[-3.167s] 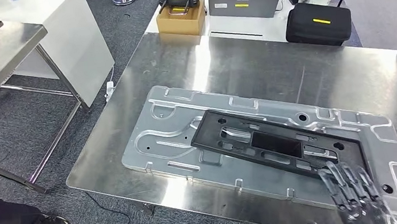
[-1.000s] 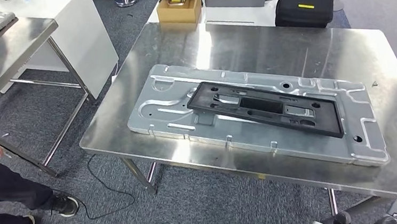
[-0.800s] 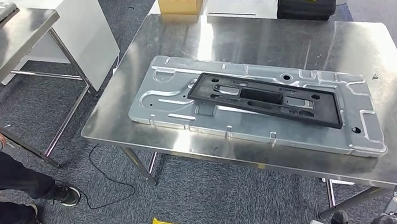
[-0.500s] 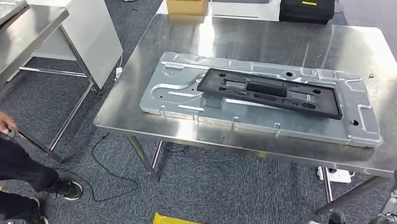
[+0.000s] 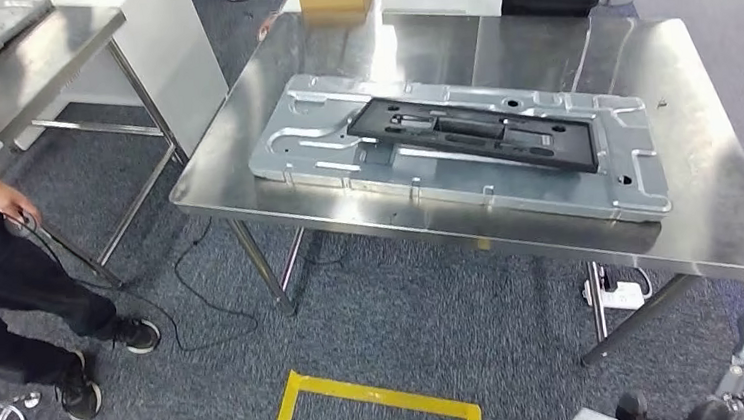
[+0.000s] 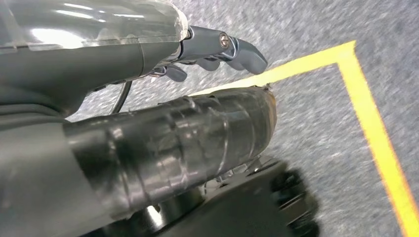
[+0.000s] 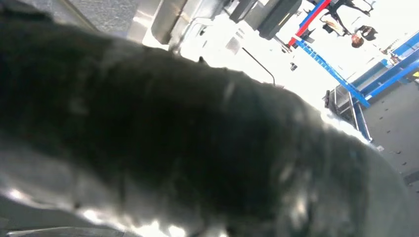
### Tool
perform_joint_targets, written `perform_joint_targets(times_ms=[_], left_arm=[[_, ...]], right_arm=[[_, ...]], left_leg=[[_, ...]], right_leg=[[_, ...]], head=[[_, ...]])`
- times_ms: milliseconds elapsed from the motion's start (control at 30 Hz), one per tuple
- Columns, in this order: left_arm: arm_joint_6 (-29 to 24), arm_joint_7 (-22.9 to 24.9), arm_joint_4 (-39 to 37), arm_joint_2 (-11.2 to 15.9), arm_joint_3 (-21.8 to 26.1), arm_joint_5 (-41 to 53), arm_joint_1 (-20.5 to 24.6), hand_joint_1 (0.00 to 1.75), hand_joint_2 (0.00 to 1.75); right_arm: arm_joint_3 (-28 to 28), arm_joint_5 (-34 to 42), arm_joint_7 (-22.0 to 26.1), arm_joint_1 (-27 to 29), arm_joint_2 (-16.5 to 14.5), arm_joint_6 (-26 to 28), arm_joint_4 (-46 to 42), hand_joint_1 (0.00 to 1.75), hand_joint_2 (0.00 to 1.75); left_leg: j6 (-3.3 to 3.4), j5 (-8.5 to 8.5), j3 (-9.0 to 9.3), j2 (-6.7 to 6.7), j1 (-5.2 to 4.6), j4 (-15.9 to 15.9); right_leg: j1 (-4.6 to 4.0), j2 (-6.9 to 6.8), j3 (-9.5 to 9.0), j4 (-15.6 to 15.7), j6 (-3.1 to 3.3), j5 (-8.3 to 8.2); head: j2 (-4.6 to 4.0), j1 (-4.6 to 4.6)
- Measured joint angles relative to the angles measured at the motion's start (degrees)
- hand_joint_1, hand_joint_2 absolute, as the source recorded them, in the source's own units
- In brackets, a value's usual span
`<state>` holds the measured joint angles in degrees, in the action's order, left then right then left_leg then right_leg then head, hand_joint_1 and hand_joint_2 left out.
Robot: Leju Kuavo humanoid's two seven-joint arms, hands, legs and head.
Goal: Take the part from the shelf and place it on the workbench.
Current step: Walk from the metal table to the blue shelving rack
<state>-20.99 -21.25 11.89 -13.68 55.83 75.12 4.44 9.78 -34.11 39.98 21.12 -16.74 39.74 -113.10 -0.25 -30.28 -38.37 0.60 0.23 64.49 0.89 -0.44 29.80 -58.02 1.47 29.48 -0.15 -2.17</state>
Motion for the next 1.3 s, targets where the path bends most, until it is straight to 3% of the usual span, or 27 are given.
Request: perform_joint_targets(times_ms=[33,67,100,133,167,200,233,300,333,400,433,500,567,600,633,700,767,800,833,900,967,1067,1100,1133,1167,1233,1300], left_arm=[[0.01,0.01,0.00,0.00,0.01,0.00,-0.04,0.00,0.00],[0.01,0.01,0.00,0.00,0.01,0.00,-0.04,0.00,0.00],[0.01,0.01,0.00,0.00,0.01,0.01,-0.01,0.00,0.00],[0.01,0.01,0.00,0.00,0.01,0.01,0.02,0.00,0.00],[0.01,0.01,0.00,0.01,0.01,0.02,0.04,0.00,0.00],[0.00,0.01,0.00,0.02,0.01,0.03,0.06,0.00,0.00],[-0.01,0.01,0.01,0.03,0.01,0.04,0.13,0.00,0.00],[-0.03,0.01,0.02,0.05,0.01,0.07,0.36,0.00,0.00],[-0.03,0.00,0.02,0.05,0.01,0.08,0.46,0.00,0.00],[-0.03,-0.01,0.02,0.01,0.01,0.13,0.43,0.00,0.00],[-0.03,-0.01,0.02,0.00,0.01,0.15,0.38,0.00,0.00],[-0.03,0.00,0.02,-0.02,0.03,0.19,0.35,0.00,0.00],[0.01,-0.01,0.02,-0.04,0.03,0.22,0.30,0.00,0.00],[0.02,-0.02,0.01,-0.04,0.03,0.23,0.27,0.00,0.00],[0.03,-0.02,0.01,-0.04,0.03,0.24,0.23,0.00,0.00],[0.03,-0.02,0.01,-0.05,0.03,0.25,0.23,0.00,0.00],[0.03,-0.02,0.02,-0.04,0.03,0.26,0.25,0.00,0.00],[0.03,-0.02,0.02,-0.04,0.03,0.27,0.27,0.00,0.00],[0.03,-0.03,0.02,-0.03,0.03,0.28,0.29,0.00,0.00],[0.03,-0.04,0.02,-0.04,0.03,0.32,0.29,0.00,0.00],[0.03,-0.04,0.02,-0.05,0.03,0.33,0.17,0.00,0.00],[0.03,-0.04,0.02,-0.07,0.03,0.34,0.07,0.00,0.00],[0.03,-0.04,0.02,-0.06,0.03,0.36,0.06,0.00,0.00],[0.03,-0.04,0.02,-0.05,0.03,0.37,0.04,0.00,0.00],[0.03,-0.03,0.02,-0.05,0.03,0.39,0.02,0.00,0.00],[0.03,-0.03,0.02,-0.04,0.03,0.42,0.08,0.00,0.00],[0.03,-0.05,0.02,-0.02,0.03,0.45,0.22,0.00,0.00]], right_arm=[[-0.01,-0.01,0.00,0.01,-0.04,0.00,0.01,0.00,0.00],[-0.01,-0.02,0.01,0.01,-0.06,0.00,0.02,0.00,0.00],[-0.01,-0.03,0.01,0.01,-0.07,0.00,0.03,0.00,0.00],[-0.01,-0.04,0.01,0.01,-0.07,0.00,0.05,0.00,0.00],[-0.01,-0.04,0.01,0.01,-0.07,0.00,0.07,0.00,0.00],[-0.01,-0.05,0.01,0.01,-0.08,0.00,0.08,0.00,0.00],[-0.01,-0.06,0.02,0.01,-0.11,0.01,0.08,0.00,0.00],[0.00,-0.11,0.02,-0.02,-0.20,0.02,0.08,0.00,0.00],[-0.01,-0.14,0.03,-0.04,-0.25,0.02,0.08,0.00,0.00],[0.00,-0.24,0.05,-0.05,-0.32,0.02,0.08,0.00,0.00],[0.00,-0.27,0.06,-0.03,-0.34,0.01,0.08,0.00,0.00],[0.01,-0.29,0.08,0.01,-0.35,0.01,0.09,0.00,0.00],[0.01,-0.29,0.08,0.02,-0.35,0.01,0.10,0.00,0.00],[0.01,-0.28,0.08,0.01,-0.35,0.01,0.10,0.00,0.00],[0.01,-0.27,0.08,0.01,-0.35,0.02,0.10,0.00,0.00],[0.01,-0.21,0.07,-0.02,-0.35,0.02,0.10,0.00,0.00],[0.01,-0.03,0.08,-0.15,-0.36,0.02,0.10,0.00,0.00],[0.02,0.08,0.09,-0.20,-0.36,0.02,0.10,0.00,0.00],[0.02,0.15,0.11,-0.23,-0.36,0.02,0.09,0.00,0.00],[0.03,0.20,0.13,-0.21,-0.36,0.02,0.09,0.00,0.00],[0.03,0.21,0.13,-0.25,-0.37,0.02,0.09,0.00,0.00],[0.03,0.32,0.13,-0.29,-0.37,0.02,0.08,0.00,0.00],[0.03,0.41,0.13,-0.30,-0.37,0.02,0.08,0.00,0.00],[0.03,0.53,0.13,-0.30,-0.37,0.02,0.08,0.00,0.00],[0.03,0.70,0.13,-0.30,-0.37,0.02,0.08,0.00,0.00],[0.03,1.11,0.13,-0.30,-0.37,0.02,-0.11,0.00,0.00],[0.03,1.35,0.14,-0.33,-0.37,0.02,-0.51,0.00,0.00]], left_leg=[[-0.04,-3.01,-0.64,-0.02,0.01,3.35],[-0.01,-4.84,-0.95,-0.05,0.01,6.66],[0.10,-5.10,-0.73,-0.07,-0.01,9.05],[0.28,-3.90,0.26,-0.10,-0.07,9.94],[0.52,-1.95,2.14,-0.11,-0.15,9.03],[0.84,-0.28,4.93,-0.13,-0.31,6.27],[1.22,0.17,8.41,-0.12,-0.52,1.93],[1.92,-1.45,14.00,-0.11,-0.92,-6.39],[2.25,-2.33,15.26,-0.10,-1.09,-8.82],[2.97,-1.74,15.15,-0.03,-1.02,-10.16],[3.40,-1.00,14.70,0.06,-0.90,-10.39],[4.00,0.41,13.44,0.31,-0.69,-10.62],[4.18,1.48,11.77,0.47,-0.72,-10.29],[4.11,1.98,10.87,0.53,-0.72,-10.02],[4.01,2.43,9.94,0.58,-0.71,-9.66],[3.66,3.09,8.17,0.62,-0.64,-8.61],[3.17,3.39,6.60,0.55,-0.75,-7.20],[2.86,3.53,5.99,0.52,-0.81,-6.56],[2.53,3.72,5.53,0.49,-0.86,-6.13],[1.74,4.04,5.00,0.43,-0.71,-5.69],[1.01,1.92,3.95,0.18,-0.44,-3.67],[0.36,-5.09,0.70,-0.06,-0.12,5.91],[0.32,-6.16,0.18,-0.07,-0.07,8.56],[0.38,-5.99,0.57,-0.07,-0.05,9.44],[0.53,-4.83,2.03,-0.07,-0.07,8.22],[1.18,-1.88,7.45,-0.12,-0.23,0.76],[1.87,-0.88,11.85,-0.19,-0.58,-6.37]], right_leg=[[-0.13,-0.04,0.89,-0.02,0.19,-0.69],[-0.30,-0.09,1.84,-0.09,0.28,-1.40],[-0.45,-0.13,2.82,-0.21,0.31,-2.10],[-0.57,-0.17,3.86,-0.41,0.31,-2.79],[-0.64,-0.19,4.88,-0.66,0.28,-3.43],[-0.65,-0.19,5.69,-0.91,0.22,-3.99],[-0.70,-0.18,6.33,-1.12,0.06,-4.51],[-0.70,-0.30,6.90,-1.27,-0.44,-5.51],[-0.66,-0.42,7.02,-1.17,-0.77,-6.08],[-0.56,-0.52,7.25,-0.87,-1.41,-6.87],[-0.52,-0.42,7.56,-1.25,-1.69,-6.10],[-0.37,-0.16,8.89,-5.09,-2.17,-1.34],[-0.19,-0.06,10.50,-12.16,-2.66,3.66],[-0.07,-0.05,10.76,-15.02,-2.88,4.26],[0.07,-0.04,10.33,-16.38,-3.06,3.53],[0.48,-0.06,6.46,-13.00,-3.34,0.57],[0.62,0.06,0.85,-5.28,-3.29,0.31],[0.55,0.17,-0.83,-2.48,-3.06,0.98],[0.42,0.29,-1.47,-1.03,-2.71,1.64],[0.32,0.33,-0.94,-0.58,-1.76,1.50],[0.33,0.20,-0.15,-0.43,-0.76,0.68],[0.07,0.04,1.54,-0.46,-0.03,-0.63],[-0.06,0.02,2.16,-0.53,0.00,-1.06],[-0.16,0.00,2.75,-0.62,0.00,-1.45],[-0.22,0.01,3.25,-0.72,-0.06,-1.80],[-0.25,0.05,3.85,-0.89,-0.27,-2.41],[-0.29,0.04,4.16,-0.96,-0.77,-3.01]], head=[[0.00,-0.01],[0.00,0.00],[0.00,-0.01],[0.00,0.00],[0.00,0.01],[0.00,0.01],[0.00,0.02],[0.00,0.00],[0.00,-0.01],[0.00,-0.03],[0.00,-0.05],[0.00,-0.09],[0.00,-0.11],[0.00,-0.11],[0.00,-0.10],[0.00,-0.09],[0.00,-0.06],[0.00,-0.05],[0.00,-0.02],[0.00,-0.02],[0.00,0.02],[0.00,0.07],[0.00,0.07],[0.00,0.07],[0.00,0.07],[0.00,0.08],[0.00,0.07]])
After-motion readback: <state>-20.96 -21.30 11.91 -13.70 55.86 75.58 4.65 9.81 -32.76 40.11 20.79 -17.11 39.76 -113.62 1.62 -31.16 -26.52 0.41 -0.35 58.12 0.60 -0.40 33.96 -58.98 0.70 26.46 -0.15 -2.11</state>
